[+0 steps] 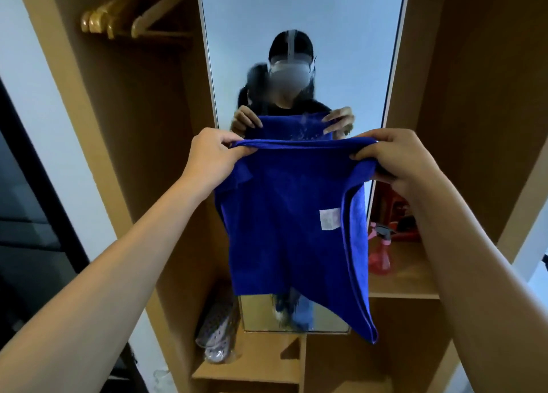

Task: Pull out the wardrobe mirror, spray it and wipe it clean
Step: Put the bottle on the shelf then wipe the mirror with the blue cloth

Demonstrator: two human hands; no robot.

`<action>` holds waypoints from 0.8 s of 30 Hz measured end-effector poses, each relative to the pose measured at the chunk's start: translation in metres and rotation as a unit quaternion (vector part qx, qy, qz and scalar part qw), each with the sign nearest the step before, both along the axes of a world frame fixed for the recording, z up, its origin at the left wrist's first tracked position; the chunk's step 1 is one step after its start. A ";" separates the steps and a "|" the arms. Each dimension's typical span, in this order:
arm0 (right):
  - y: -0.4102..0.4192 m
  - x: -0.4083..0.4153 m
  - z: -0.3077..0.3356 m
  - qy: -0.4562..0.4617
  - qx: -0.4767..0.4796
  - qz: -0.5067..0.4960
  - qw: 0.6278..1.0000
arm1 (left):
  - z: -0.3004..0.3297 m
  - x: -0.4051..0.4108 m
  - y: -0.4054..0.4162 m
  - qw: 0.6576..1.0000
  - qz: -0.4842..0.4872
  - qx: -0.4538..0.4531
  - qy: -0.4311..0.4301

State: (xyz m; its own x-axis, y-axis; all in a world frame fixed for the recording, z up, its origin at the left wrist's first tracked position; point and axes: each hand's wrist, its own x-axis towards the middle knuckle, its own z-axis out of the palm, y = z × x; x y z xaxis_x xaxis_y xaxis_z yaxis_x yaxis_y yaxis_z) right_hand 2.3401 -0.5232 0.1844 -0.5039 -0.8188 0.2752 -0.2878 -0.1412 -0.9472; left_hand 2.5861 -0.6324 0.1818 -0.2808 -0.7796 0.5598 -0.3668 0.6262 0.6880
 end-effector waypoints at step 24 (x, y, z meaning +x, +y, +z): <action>-0.096 0.022 0.029 0.390 -0.254 -0.102 0.879 | 0.075 -0.073 -0.040 0.959 0.113 -0.143 0.217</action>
State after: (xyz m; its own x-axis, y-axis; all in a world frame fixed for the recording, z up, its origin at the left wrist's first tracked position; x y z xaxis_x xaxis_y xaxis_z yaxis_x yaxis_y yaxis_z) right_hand 2.3618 -0.6191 0.2136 -0.1214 -0.4047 0.9064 -0.8908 -0.3585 -0.2793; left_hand 2.5134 -0.6725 0.2570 0.1843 -0.5908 0.7855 -0.2332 0.7501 0.6189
